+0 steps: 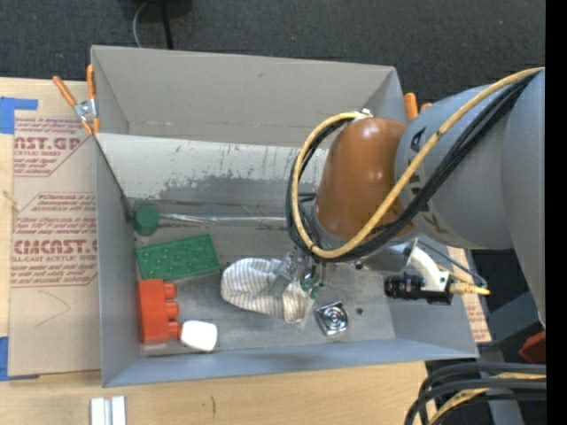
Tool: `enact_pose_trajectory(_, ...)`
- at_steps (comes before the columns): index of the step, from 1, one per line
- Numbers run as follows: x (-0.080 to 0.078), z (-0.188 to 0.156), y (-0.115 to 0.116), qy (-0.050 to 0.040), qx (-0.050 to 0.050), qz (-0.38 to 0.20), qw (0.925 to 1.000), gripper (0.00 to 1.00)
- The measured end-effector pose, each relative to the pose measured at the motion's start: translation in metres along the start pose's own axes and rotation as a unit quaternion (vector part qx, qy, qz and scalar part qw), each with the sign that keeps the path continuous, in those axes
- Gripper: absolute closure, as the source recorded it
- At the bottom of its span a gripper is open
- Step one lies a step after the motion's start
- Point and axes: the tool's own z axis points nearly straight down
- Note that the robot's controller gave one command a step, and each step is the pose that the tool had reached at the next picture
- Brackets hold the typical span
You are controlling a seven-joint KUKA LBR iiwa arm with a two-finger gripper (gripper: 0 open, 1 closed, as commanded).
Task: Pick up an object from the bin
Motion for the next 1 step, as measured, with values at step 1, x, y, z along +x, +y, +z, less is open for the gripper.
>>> enact_pose_trajectory(1,0.0000,0.0000,0.0000,0.0001,0.000,0.000,1.0000,1.00)
